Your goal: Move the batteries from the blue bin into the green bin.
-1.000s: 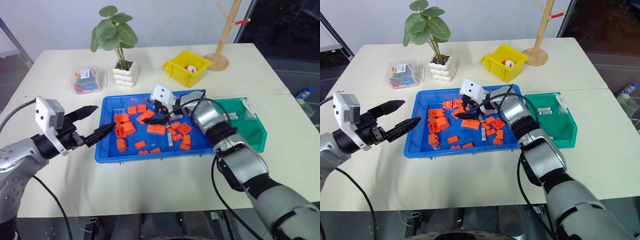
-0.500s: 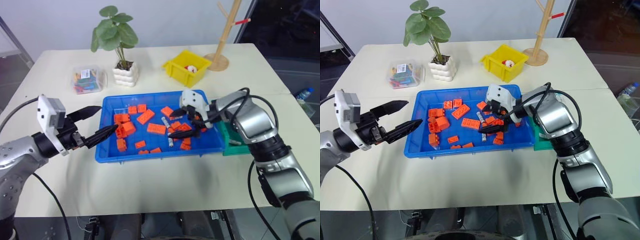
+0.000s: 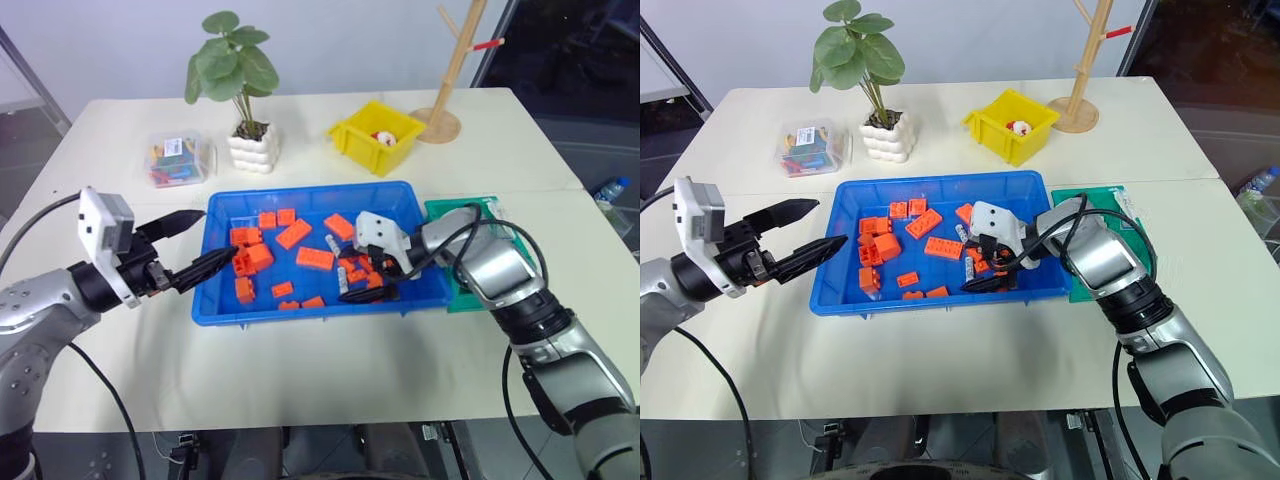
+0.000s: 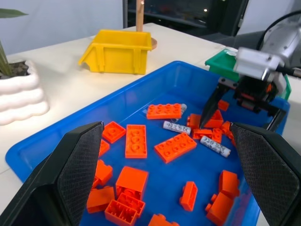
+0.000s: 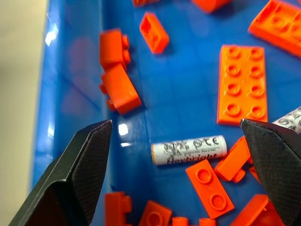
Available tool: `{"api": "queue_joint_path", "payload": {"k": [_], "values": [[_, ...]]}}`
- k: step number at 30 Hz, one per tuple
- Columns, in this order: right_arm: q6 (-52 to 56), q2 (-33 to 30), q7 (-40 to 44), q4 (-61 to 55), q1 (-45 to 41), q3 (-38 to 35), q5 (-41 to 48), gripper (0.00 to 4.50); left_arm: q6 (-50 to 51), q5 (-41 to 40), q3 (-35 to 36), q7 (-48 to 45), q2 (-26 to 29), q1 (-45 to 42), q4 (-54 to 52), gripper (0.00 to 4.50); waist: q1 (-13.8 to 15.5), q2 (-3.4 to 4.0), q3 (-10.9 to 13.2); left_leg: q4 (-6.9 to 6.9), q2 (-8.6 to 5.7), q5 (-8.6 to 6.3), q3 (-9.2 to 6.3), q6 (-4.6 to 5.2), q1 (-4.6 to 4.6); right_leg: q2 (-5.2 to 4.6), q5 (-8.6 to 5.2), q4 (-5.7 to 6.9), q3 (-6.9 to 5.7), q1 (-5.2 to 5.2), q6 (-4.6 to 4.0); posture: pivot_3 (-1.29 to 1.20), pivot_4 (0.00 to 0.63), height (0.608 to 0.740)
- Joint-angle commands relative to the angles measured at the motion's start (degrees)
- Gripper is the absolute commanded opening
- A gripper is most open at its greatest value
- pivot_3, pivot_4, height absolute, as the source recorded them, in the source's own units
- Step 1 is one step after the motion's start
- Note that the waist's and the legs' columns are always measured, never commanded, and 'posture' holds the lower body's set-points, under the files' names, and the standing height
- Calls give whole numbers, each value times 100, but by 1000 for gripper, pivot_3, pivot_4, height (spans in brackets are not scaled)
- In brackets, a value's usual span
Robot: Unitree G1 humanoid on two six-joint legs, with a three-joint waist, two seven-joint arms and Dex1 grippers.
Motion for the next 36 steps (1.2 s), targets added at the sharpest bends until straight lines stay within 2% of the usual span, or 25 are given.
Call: {"api": "queue_joint_path", "payload": {"k": [1,9,21,22,24,26,32,36], "values": [[-439,86,183,421,-226,136,-133,4469,-18,-55,172,107,-11,33,-154,4500,-10,0,0,0,0,0,0,0,0,0,0,0,0,0,0,0,150,740],[-1053,289,398,1371,-540,284,-442,4469,-54,-76,185,217,-35,56,-195,4500,-5,0,0,1,0,0,-1,0,2,0,0,0,0,2,0,0,150,740],[-1096,361,688,1484,-449,293,-567,4469,-88,-34,183,321,-71,15,-180,4500,-7,-1,-1,0,0,0,-1,0,3,1,2,1,0,2,3,0,150,740],[-1099,365,697,1486,-445,288,-565,3972,-96,-20,168,319,-68,3,-162,4500,-7,-1,-1,0,0,0,-1,0,3,1,2,1,0,2,3,0,150,740],[-1094,361,707,1463,-426,275,-555,3371,-102,-13,154,321,-67,-5,-151,4500,-6,-1,-1,0,0,0,-1,0,3,1,2,1,0,3,3,0,150,740],[-1101,354,731,1434,-408,272,-550,2327,-103,-11,147,321,-66,-7,-148,4500,-7,-1,-1,0,0,0,-1,0,3,1,2,1,0,3,3,0,150,740],[-1066,393,583,1339,-409,177,-556,2229,-96,-19,90,258,-56,-32,-138,4500,-8,-1,-1,0,0,0,-1,0,3,1,3,1,0,3,4,0,150,740],[-628,398,453,1126,-904,-279,-276,2229,-31,-190,-98,-112,35,-231,-68,4500,-4,0,0,0,0,0,-1,0,4,1,3,2,0,2,3,0,150,740]]}}
